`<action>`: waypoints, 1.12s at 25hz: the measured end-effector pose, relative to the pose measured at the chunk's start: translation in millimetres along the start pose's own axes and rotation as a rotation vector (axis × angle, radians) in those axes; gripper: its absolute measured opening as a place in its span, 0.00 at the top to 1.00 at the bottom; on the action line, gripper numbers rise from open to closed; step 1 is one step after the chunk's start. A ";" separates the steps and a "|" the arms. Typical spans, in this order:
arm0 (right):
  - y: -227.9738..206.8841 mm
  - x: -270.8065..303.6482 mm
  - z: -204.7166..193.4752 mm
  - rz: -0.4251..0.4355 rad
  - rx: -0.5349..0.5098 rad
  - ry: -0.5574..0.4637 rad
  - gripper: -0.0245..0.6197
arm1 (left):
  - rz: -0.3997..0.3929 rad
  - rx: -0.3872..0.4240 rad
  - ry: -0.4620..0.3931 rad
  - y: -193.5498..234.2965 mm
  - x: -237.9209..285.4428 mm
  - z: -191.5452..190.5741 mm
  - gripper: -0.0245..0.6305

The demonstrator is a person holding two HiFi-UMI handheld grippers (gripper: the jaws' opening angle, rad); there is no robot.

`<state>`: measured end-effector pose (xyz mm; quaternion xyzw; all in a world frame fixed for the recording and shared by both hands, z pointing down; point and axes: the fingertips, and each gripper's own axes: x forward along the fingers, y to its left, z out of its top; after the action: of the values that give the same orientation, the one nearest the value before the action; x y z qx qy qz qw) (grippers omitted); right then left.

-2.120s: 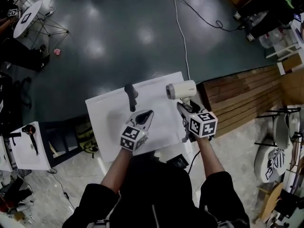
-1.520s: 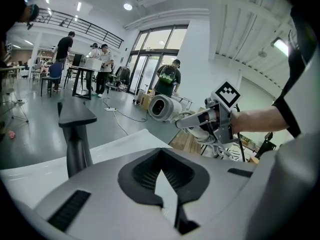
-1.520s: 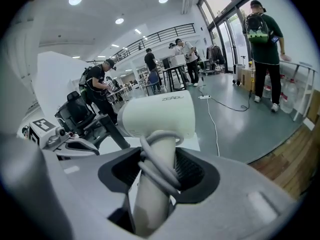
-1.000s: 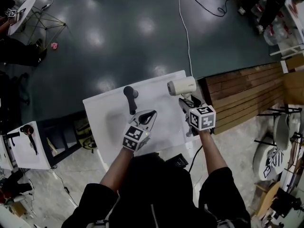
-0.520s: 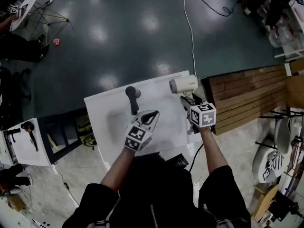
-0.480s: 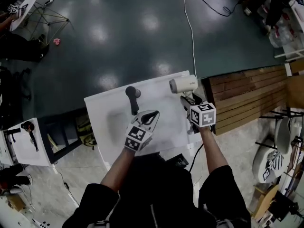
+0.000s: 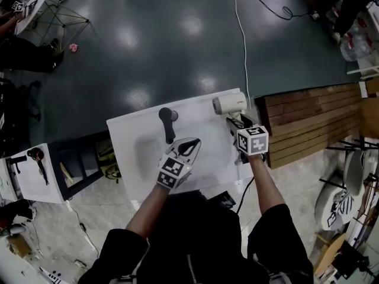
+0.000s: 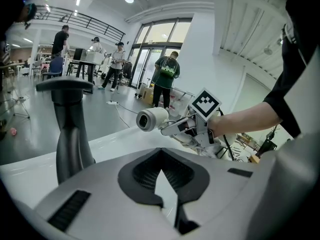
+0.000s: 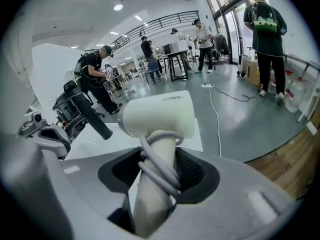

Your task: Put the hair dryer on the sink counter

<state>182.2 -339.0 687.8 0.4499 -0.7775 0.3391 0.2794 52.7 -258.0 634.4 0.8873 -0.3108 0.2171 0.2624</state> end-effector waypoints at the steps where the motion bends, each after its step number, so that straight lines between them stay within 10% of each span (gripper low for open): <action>1: -0.9 1.6 -0.7 0.000 0.000 0.003 0.65 | 0.002 -0.002 0.001 0.8 0.4 -0.3 0.95; 28: -14.0 29.8 -10.7 -0.016 -0.010 0.057 0.65 | 0.022 -0.027 0.020 11.2 -1.3 -8.5 0.95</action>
<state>183.0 -350.9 720.3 0.4448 -0.7673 0.3455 0.3067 42.5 -259.8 643.9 0.8780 -0.3208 0.2247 0.2751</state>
